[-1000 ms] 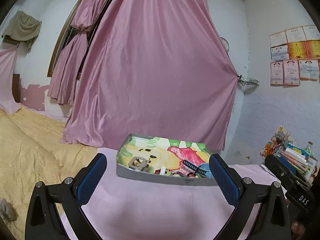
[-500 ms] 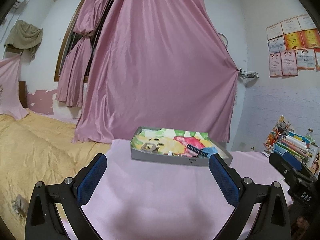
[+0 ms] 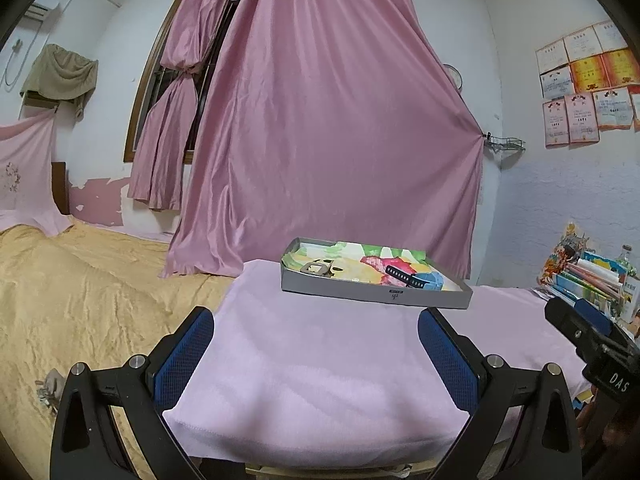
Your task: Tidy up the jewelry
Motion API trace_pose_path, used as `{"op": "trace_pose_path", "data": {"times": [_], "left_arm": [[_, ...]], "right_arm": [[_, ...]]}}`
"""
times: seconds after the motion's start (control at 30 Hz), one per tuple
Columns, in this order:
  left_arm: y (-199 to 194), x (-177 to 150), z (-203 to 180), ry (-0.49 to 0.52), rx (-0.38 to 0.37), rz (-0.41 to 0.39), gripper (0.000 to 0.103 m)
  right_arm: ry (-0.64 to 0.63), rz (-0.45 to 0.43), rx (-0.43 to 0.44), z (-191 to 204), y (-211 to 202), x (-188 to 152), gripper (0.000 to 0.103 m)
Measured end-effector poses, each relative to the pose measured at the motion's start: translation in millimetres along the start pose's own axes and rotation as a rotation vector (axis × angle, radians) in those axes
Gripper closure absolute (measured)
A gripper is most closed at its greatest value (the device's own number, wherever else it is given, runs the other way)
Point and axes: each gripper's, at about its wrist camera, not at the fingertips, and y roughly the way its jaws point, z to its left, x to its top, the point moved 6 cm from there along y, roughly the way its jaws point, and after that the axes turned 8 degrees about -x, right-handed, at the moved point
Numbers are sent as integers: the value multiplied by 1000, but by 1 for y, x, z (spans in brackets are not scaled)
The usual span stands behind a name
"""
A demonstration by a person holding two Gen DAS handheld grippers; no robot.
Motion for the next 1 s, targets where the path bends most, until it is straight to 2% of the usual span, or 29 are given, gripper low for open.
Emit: {"op": "trace_pose_path", "data": {"times": [1.0], "left_arm": [[6, -11, 11, -16, 11, 45, 0]], "right_arm": [[0, 55, 0, 10, 9, -11, 2]]}}
